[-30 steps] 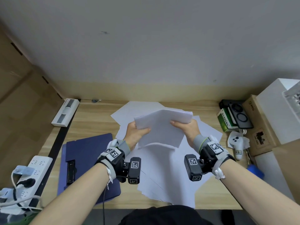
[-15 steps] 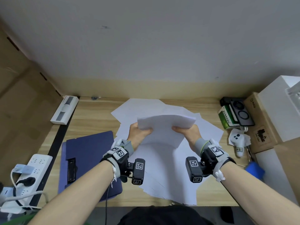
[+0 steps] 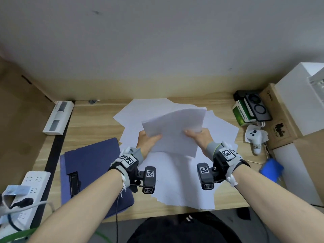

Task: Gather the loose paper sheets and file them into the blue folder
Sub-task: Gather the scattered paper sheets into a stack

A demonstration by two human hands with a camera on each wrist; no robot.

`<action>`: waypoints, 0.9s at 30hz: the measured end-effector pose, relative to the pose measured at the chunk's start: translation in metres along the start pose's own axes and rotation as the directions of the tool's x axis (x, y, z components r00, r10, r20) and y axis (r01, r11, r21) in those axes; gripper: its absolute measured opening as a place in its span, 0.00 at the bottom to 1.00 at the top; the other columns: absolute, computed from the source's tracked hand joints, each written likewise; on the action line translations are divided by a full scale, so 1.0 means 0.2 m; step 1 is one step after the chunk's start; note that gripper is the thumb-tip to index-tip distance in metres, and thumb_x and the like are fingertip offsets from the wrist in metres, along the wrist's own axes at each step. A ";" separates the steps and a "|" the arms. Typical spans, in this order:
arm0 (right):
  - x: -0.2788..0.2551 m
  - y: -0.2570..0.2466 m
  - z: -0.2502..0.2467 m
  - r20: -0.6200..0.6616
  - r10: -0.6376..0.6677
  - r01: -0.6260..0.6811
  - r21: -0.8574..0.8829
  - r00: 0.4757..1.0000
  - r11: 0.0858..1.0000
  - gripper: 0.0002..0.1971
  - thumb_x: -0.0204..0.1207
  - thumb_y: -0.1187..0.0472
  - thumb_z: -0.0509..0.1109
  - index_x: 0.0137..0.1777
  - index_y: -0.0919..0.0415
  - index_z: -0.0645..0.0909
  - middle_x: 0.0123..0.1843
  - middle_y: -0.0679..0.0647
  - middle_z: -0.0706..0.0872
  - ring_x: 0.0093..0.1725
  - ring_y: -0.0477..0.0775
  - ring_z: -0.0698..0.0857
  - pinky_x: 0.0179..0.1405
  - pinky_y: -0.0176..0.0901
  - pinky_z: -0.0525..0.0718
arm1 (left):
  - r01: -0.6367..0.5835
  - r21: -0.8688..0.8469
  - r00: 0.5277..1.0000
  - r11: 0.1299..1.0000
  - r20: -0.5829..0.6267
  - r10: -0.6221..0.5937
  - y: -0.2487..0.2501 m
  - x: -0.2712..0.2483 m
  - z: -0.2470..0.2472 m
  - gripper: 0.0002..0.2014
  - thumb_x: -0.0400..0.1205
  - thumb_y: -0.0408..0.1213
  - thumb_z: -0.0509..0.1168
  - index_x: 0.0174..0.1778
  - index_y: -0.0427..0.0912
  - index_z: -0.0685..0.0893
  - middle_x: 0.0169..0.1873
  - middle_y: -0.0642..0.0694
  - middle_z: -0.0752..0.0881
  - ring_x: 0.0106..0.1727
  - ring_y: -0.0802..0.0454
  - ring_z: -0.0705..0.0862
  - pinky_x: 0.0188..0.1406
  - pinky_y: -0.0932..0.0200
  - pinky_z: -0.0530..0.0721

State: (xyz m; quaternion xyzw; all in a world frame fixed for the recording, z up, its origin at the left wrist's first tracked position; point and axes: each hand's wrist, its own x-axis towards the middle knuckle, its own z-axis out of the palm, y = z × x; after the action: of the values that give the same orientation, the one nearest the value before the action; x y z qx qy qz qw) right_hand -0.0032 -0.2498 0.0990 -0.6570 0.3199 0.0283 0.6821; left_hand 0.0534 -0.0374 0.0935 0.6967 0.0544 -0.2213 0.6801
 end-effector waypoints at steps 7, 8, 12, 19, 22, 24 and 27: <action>0.09 0.00 0.00 0.009 0.019 -0.019 0.008 1.000 1.000 0.12 0.70 0.61 0.81 0.52 0.64 0.88 0.48 0.58 0.93 0.44 0.56 0.90 0.47 0.49 0.90 | 0.158 0.027 0.983 0.987 0.093 -0.160 -0.09 0.04 -0.06 0.11 0.74 0.32 0.78 0.51 0.41 0.88 0.52 0.41 0.92 0.53 0.46 0.91 0.58 0.50 0.87; 0.11 0.02 0.01 0.022 0.042 -0.042 -0.001 0.999 0.999 0.11 0.70 0.61 0.81 0.50 0.63 0.88 0.47 0.58 0.93 0.42 0.56 0.90 0.44 0.47 0.90 | 0.209 0.034 0.972 0.977 0.100 -0.211 -0.14 0.03 -0.07 0.12 0.74 0.33 0.78 0.52 0.41 0.88 0.53 0.41 0.92 0.54 0.45 0.90 0.61 0.48 0.86; 0.21 0.15 0.06 0.066 0.156 -0.154 -0.026 0.986 0.988 0.13 0.71 0.59 0.81 0.52 0.64 0.87 0.50 0.62 0.93 0.45 0.61 0.91 0.51 0.57 0.90 | 0.340 0.084 0.938 0.937 0.044 -0.345 -0.31 0.00 -0.12 0.12 0.76 0.37 0.77 0.53 0.40 0.87 0.49 0.44 0.92 0.54 0.46 0.91 0.62 0.46 0.86; 0.32 0.41 0.08 0.018 0.070 -0.043 -0.631 0.997 0.775 0.34 0.61 0.58 0.85 0.68 0.60 0.77 0.68 0.55 0.78 0.64 0.55 0.80 0.60 0.40 0.80 | 0.417 0.038 0.876 0.908 -0.285 -0.390 -0.51 -0.05 -0.28 0.06 0.80 0.31 0.72 0.52 0.39 0.86 0.48 0.43 0.89 0.52 0.43 0.88 0.55 0.51 0.84; 0.31 0.39 0.05 0.059 0.055 0.024 -0.865 0.997 0.501 0.41 0.61 0.55 0.84 0.72 0.61 0.69 0.76 0.57 0.66 0.72 0.61 0.68 0.62 0.50 0.74 | 0.446 -0.023 0.820 0.895 -0.391 -0.419 -0.57 -0.07 -0.34 0.11 0.80 0.32 0.71 0.58 0.34 0.85 0.51 0.41 0.88 0.49 0.45 0.87 0.51 0.53 0.83; 0.30 0.41 0.04 0.022 0.034 0.006 -0.908 0.999 0.420 0.41 0.58 0.50 0.82 0.68 0.61 0.67 0.75 0.59 0.65 0.68 0.63 0.68 0.53 0.52 0.75 | 0.471 -0.045 0.786 0.881 -0.433 -0.442 -0.61 -0.09 -0.37 0.13 0.80 0.33 0.71 0.60 0.33 0.84 0.51 0.40 0.88 0.49 0.44 0.88 0.51 0.51 0.84; 0.34 0.44 0.04 -0.037 -0.015 -0.028 -0.910 0.999 0.414 0.52 0.45 0.32 0.79 0.65 0.62 0.69 0.70 0.58 0.70 0.63 0.64 0.72 0.46 0.52 0.74 | 0.521 -0.088 0.720 0.849 -0.488 -0.493 -0.67 -0.09 -0.39 0.16 0.80 0.34 0.72 0.62 0.33 0.84 0.53 0.39 0.88 0.52 0.40 0.88 0.57 0.43 0.85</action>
State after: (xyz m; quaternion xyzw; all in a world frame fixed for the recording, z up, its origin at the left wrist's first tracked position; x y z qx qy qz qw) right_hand 0.0145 -0.2559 -0.0106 -0.9208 0.2696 0.1864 0.2114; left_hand 0.0041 0.0517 -0.0251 0.7063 0.4084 -0.2147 0.5370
